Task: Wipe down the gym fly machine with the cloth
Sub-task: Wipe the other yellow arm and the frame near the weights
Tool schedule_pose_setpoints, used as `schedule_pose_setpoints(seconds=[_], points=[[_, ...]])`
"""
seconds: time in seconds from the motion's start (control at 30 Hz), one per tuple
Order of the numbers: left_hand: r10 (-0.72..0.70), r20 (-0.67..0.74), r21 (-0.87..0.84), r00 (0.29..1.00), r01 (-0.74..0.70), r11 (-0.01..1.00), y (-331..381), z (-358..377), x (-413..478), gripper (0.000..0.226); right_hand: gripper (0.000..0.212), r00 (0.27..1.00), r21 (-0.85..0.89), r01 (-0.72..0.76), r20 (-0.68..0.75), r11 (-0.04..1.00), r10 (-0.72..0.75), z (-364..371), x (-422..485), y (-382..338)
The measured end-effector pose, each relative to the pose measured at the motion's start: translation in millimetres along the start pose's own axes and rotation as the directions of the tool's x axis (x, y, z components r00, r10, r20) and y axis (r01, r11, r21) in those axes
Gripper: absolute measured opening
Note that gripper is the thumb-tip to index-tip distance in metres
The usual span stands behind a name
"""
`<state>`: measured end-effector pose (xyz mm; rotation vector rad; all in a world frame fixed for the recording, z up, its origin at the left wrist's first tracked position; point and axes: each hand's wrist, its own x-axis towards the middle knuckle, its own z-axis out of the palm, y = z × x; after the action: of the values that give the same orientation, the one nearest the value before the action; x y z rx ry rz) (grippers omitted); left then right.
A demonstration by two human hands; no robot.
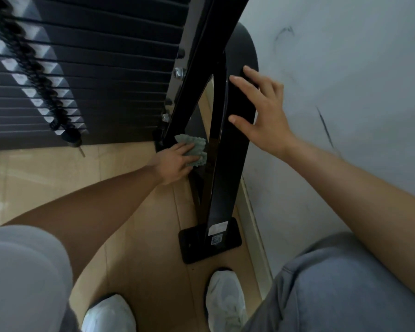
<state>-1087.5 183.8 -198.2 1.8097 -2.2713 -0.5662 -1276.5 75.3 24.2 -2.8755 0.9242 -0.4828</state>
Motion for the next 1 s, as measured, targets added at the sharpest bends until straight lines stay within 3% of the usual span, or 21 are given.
schedule_pose_setpoints(seconds=[0.13, 0.43, 0.57, 0.7, 0.87, 1.0], points=[[-0.068, -0.032, -0.130, 0.997, 0.064, 0.989, 3.8, -0.2, 6.5, 0.042, 0.070, 1.000, 0.008, -0.016, 0.010, 1.000, 0.016, -0.8, 0.0, -1.2], [-0.049, -0.051, -0.176, 0.997, 0.039, 0.984, 24.7, 11.7, -16.5, 0.043, 0.069, 0.996, 0.124, -0.083, -0.033, 0.989, 0.088, -4.0, -2.1, -12.7], [-0.137, -0.086, -0.291, 0.987, 0.106, 0.951, 23.7, 9.3, -10.2, 0.037, 0.095, 0.929, 0.319, -0.330, -0.057, 0.888, 0.366, -0.3, -3.0, -27.5], [-0.255, -0.108, -0.395, 0.961, 0.194, 0.898, 20.5, 13.9, -1.1, 0.041, 0.109, 0.820, 0.491, -0.525, 0.073, 0.695, 0.568, 0.7, -1.4, -29.6], [-0.413, -0.117, -0.590, 0.903, 0.272, 0.760, 17.9, 14.2, 11.9, 0.049, 0.101, 0.845, 0.525, -0.481, 0.064, 0.702, 0.530, 1.9, -2.2, -29.2], [-0.501, -0.130, -0.658, 0.856, 0.304, 0.689, 22.1, 14.0, 15.6, 0.037, 0.098, 0.884, 0.495, -0.417, 0.027, 0.762, 0.467, 1.2, -4.7, -27.8]])
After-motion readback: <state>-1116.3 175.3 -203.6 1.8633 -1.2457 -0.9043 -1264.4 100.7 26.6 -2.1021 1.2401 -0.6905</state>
